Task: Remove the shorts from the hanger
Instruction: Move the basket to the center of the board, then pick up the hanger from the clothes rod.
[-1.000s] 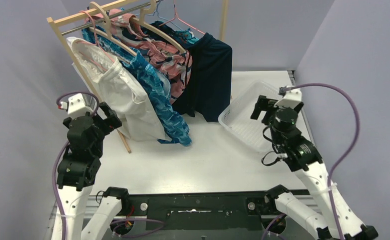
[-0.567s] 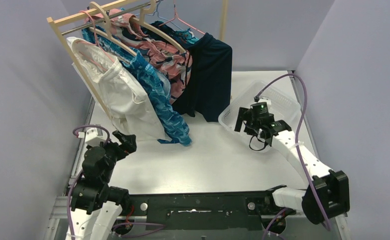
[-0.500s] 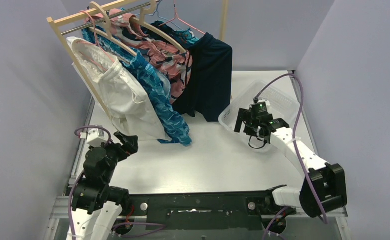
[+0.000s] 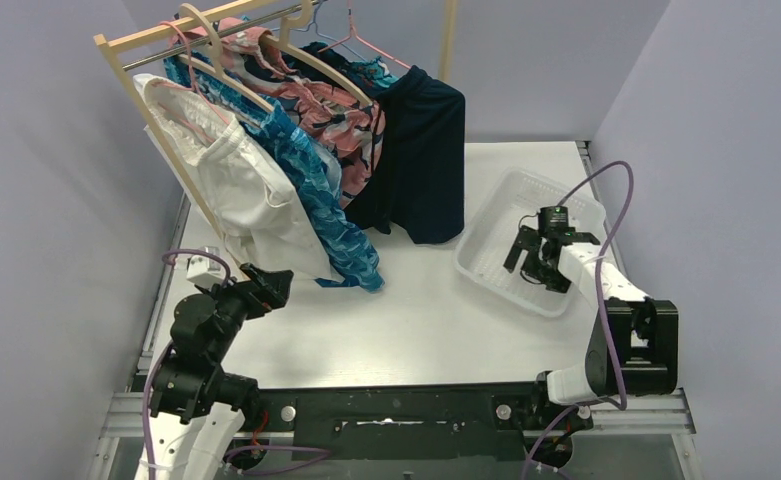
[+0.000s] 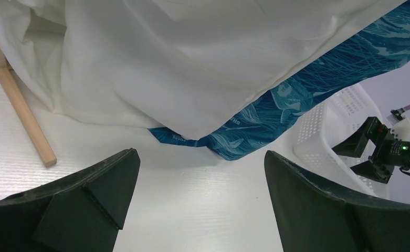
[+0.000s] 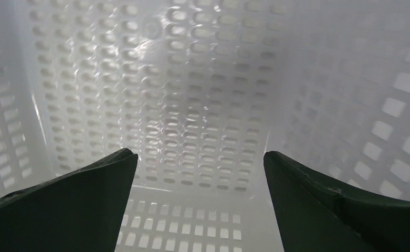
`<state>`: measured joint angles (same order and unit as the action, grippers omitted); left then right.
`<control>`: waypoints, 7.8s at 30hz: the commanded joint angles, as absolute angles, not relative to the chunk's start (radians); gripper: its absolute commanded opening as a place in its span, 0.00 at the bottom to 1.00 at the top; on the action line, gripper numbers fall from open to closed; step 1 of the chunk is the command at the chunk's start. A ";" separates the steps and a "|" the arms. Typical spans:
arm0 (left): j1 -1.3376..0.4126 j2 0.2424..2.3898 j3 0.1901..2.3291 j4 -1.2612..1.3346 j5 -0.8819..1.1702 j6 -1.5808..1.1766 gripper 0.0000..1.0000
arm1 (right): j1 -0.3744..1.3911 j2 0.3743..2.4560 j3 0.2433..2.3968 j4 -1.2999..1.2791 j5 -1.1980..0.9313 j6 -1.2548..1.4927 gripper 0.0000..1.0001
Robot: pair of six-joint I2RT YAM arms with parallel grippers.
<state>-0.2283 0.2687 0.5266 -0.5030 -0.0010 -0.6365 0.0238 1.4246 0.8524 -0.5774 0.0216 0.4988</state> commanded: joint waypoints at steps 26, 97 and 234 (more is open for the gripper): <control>-0.234 0.296 0.505 -0.374 -0.017 -0.616 0.91 | -0.149 1.057 0.891 -0.852 0.268 0.534 0.98; -0.242 0.353 0.580 -0.461 -0.037 -0.669 0.91 | 0.307 0.824 0.783 -0.298 -0.243 0.578 0.96; -0.244 0.304 0.540 -0.445 -0.441 -0.618 0.80 | 1.106 1.577 1.645 0.381 0.113 0.107 0.00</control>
<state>-0.2405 0.3157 0.5323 -0.5110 -0.4412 -0.6247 1.1069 1.6592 1.6501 0.2451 0.1684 0.0952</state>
